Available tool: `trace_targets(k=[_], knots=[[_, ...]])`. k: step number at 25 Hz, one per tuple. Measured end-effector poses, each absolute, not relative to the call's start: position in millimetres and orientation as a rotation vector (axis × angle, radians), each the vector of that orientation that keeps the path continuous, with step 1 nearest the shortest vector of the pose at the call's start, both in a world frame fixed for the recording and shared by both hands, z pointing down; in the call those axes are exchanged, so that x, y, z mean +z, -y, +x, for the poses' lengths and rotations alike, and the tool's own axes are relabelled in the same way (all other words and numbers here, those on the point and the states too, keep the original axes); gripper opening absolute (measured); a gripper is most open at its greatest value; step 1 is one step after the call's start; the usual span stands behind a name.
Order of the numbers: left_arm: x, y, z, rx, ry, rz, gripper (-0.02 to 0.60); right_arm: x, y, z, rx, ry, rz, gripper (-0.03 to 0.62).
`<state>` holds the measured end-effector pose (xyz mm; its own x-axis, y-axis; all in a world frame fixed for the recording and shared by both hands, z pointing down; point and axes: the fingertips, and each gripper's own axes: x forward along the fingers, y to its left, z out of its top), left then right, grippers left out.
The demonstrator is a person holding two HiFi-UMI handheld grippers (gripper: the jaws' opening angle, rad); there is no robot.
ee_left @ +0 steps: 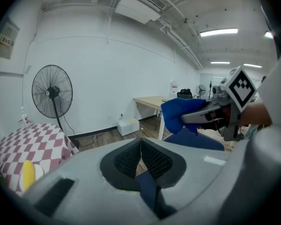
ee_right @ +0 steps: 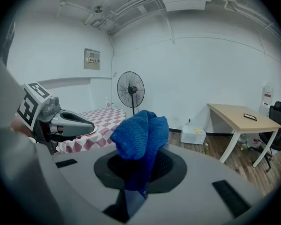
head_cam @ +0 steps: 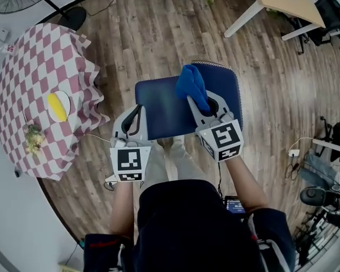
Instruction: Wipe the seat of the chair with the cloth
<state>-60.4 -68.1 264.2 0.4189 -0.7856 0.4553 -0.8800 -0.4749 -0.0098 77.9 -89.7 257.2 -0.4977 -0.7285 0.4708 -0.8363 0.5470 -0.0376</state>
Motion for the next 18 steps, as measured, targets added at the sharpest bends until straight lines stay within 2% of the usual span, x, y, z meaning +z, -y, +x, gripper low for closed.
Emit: trace_targets(k=[9, 18], knots=[[371, 61, -64, 0.725, 1.229, 2.39, 0.017, 364, 73, 76, 0.563, 2.227, 1.305, 0.041], [494, 26, -66, 0.986, 1.056, 2.34, 0.017, 479, 44, 68, 0.759, 2.13, 1.243, 0.041]])
